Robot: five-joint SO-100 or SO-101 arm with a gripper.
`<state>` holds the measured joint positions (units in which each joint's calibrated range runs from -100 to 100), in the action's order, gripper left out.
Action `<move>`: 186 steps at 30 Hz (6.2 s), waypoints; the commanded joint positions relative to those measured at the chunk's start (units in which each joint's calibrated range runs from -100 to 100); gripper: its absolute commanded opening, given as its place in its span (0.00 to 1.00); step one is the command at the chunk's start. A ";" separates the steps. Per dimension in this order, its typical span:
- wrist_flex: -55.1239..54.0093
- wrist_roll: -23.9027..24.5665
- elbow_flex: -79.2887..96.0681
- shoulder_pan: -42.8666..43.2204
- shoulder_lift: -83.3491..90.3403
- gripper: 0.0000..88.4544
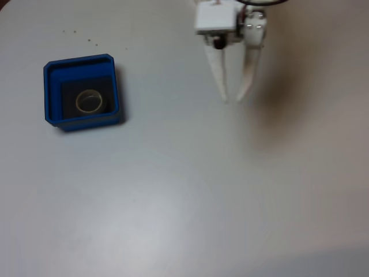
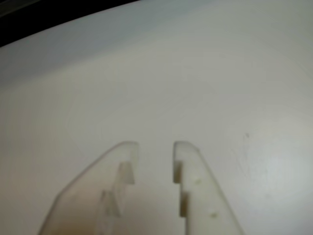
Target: Pick the black tape roll and drop it in the blue box
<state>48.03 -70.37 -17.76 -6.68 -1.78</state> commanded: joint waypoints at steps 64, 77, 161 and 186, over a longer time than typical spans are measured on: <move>-0.34 0.33 55.67 7.02 101.03 0.01; -0.34 -0.11 76.34 7.02 100.94 0.01; -31.03 -26.83 117.49 7.02 101.11 0.01; -35.16 -26.92 117.49 6.92 100.86 0.01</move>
<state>13.79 -96.99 99.01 0.54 96.02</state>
